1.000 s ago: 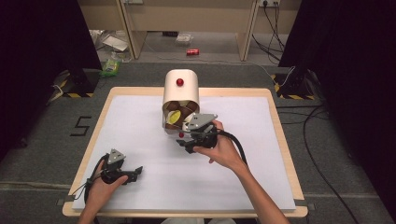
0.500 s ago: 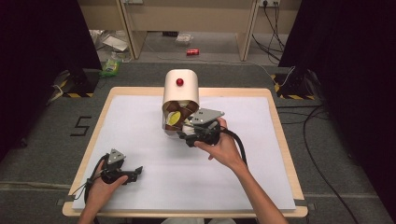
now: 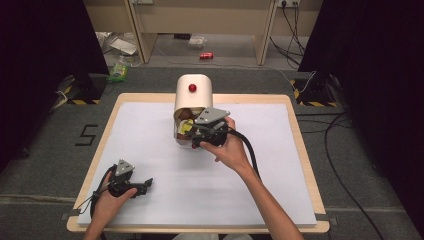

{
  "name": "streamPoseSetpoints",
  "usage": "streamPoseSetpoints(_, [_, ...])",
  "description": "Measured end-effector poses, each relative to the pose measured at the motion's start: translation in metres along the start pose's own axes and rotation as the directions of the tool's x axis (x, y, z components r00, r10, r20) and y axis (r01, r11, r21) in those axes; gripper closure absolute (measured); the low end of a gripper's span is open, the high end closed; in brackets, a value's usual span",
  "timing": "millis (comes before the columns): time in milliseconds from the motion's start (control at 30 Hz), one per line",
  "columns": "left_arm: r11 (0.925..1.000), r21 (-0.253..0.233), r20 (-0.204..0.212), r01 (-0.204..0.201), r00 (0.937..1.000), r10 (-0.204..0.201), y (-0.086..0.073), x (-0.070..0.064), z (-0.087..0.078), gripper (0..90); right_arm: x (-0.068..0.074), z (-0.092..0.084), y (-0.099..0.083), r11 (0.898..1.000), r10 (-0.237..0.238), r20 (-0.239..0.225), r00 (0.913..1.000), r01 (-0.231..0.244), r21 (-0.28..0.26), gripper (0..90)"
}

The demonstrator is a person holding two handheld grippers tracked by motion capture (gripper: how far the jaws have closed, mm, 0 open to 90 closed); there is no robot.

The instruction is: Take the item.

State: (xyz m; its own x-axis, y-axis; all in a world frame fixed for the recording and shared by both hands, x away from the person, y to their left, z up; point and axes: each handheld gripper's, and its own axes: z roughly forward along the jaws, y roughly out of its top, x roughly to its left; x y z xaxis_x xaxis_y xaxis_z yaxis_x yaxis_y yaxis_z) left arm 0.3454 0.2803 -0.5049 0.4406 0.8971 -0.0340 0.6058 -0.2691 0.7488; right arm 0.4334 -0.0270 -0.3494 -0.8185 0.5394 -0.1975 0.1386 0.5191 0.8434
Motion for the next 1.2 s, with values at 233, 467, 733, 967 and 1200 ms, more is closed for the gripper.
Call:
streamPoseSetpoints(233, [1.0000,0.000,0.000,0.000,1.0000,0.000,0.000,0.000,0.000,10.1,-0.003,0.008,0.000,1.000,0.011,0.000,0.9999,-0.011,0.017,41.8])
streamPoseSetpoints(467, [1.0000,0.000,0.000,0.000,1.0000,0.000,0.000,0.000,0.000,10.1,-0.003,0.015,0.002,1.000,0.008,-0.003,1.0000,-0.008,0.030,41.7])
streamPoseSetpoints(733, [1.0000,0.000,0.001,0.000,1.0000,0.000,0.000,0.000,0.000,10.1,-0.002,0.030,0.005,0.998,-0.009,0.002,1.0000,0.009,0.057,40.8])
streamPoseSetpoints(967, [1.0000,0.000,0.000,0.000,1.0000,0.000,0.000,0.000,0.000,10.1,-0.006,0.036,0.006,0.997,0.031,-0.004,0.9995,-0.031,0.071,40.4])
streamPoseSetpoints(1200, [1.0000,0.000,0.000,0.001,1.0000,-0.001,0.000,0.000,0.000,10.1,-0.011,0.042,0.003,0.996,0.057,-0.012,0.9983,-0.056,0.075,39.2])
